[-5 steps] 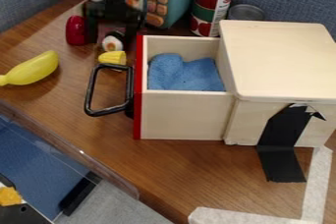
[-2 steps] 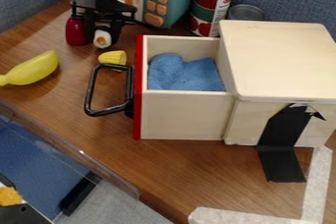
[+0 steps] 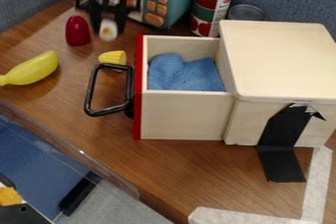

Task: Put the sushi inside the drawer

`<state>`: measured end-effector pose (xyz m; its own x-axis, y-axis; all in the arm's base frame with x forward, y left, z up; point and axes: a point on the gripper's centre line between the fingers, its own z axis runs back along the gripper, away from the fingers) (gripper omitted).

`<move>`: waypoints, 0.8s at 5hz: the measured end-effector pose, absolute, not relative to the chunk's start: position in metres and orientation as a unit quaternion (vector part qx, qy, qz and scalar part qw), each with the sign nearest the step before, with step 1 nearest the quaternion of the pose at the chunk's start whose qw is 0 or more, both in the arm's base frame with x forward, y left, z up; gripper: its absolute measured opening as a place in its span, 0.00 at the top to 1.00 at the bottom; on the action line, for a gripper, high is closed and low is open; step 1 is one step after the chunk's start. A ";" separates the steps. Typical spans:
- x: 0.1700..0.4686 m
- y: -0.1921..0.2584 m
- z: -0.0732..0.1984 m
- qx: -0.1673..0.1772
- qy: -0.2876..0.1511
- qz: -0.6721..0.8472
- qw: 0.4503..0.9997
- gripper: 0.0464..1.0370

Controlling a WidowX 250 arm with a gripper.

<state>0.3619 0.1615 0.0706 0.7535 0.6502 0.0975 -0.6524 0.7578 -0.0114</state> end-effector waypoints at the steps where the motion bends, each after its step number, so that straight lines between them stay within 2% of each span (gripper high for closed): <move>1: 0.357 0.135 0.112 -0.019 -0.062 0.322 0.944 0.55; 2: 0.348 0.090 0.139 -0.037 -0.075 0.270 0.959 0.55; 4: 0.329 0.021 0.140 -0.022 -0.085 0.195 0.977 0.55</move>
<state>0.3289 0.0207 0.1405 0.9091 0.3853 0.1581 -0.3778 0.9227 -0.0761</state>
